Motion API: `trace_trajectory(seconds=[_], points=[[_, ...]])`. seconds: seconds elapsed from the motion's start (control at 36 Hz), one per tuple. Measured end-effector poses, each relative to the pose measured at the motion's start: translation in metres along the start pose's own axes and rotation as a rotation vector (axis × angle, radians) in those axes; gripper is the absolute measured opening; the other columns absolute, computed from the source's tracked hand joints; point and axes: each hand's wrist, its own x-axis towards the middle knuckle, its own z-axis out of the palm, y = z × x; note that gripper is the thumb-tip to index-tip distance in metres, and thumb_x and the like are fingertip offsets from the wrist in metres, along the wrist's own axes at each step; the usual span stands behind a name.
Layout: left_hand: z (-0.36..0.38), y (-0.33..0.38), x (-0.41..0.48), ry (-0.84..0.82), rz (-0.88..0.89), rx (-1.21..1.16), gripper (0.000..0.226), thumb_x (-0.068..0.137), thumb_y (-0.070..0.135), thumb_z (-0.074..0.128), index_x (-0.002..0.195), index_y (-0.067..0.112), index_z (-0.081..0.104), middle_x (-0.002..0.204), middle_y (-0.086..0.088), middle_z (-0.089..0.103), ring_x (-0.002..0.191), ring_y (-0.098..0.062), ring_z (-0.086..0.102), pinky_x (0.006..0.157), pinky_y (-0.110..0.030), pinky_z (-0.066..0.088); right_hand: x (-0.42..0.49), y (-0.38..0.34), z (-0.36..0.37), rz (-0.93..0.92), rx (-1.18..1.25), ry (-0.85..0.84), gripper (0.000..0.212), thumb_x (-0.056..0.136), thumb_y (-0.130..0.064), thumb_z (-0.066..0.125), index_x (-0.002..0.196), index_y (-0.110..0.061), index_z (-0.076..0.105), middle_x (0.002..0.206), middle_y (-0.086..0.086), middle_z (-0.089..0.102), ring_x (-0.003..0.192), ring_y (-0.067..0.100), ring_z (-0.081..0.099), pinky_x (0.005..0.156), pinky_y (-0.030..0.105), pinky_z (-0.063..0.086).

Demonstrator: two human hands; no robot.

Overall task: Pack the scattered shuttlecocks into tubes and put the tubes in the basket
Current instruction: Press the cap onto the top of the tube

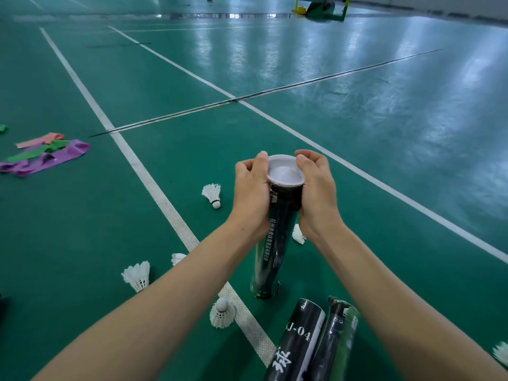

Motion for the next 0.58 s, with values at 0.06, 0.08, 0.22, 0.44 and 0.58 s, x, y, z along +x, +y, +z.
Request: trace_trajectory(seconds=[0.06,0.08,0.22,0.44,0.58], points=[[0.0,-0.002,-0.003,-0.03,-0.025,0.027,0.023,0.097,0.035,0.049,0.1,0.013,0.047,0.087,-0.005,0.057,0.072,-0.018,0.058,0.059,-0.028,0.049,-0.001,-0.003,-0.004,-0.033,-0.006,-0.02,0.01,0.096,-0.013,0.045,0.097,-0.015,0.055,0.078,-0.002,0.057,0.062,0.008,0.056,0.054,0.019,0.048],[0.0,-0.003,-0.006,-0.053,-0.039,0.039,0.024,0.097,0.036,0.049,0.102,0.013,0.048,0.087,-0.004,0.058,0.072,-0.017,0.058,0.061,-0.028,0.049,-0.002,-0.004,-0.005,-0.047,0.002,-0.033,0.012,0.096,-0.011,0.044,0.094,-0.014,0.056,0.078,-0.001,0.058,0.061,0.008,0.057,0.055,0.019,0.048],[-0.005,-0.016,-0.016,-0.237,0.094,0.152,0.013,0.096,0.025,0.052,0.105,0.017,0.047,0.093,0.0,0.061,0.077,-0.008,0.062,0.065,-0.019,0.049,-0.007,-0.007,-0.005,0.006,0.035,-0.048,0.02,0.096,-0.014,0.041,0.093,-0.012,0.061,0.08,0.005,0.063,0.061,0.012,0.06,0.052,0.02,0.05],[-0.009,-0.009,-0.014,-0.224,0.225,0.176,0.031,0.08,0.028,0.05,0.105,0.022,0.032,0.1,-0.001,0.05,0.08,-0.009,0.054,0.061,-0.013,0.047,-0.004,-0.009,0.007,0.077,0.022,-0.005,0.017,0.098,-0.021,0.046,0.096,-0.015,0.061,0.081,0.004,0.063,0.058,0.011,0.06,0.05,0.021,0.05],[-0.012,-0.013,-0.016,-0.231,0.236,0.154,0.025,0.09,0.016,0.049,0.092,0.027,0.027,0.092,0.0,0.044,0.071,-0.006,0.048,0.054,-0.01,0.041,0.001,-0.005,0.007,0.092,0.081,0.062,0.004,0.097,-0.017,0.048,0.098,-0.018,0.052,0.084,0.005,0.055,0.065,0.018,0.054,0.059,0.029,0.049]])
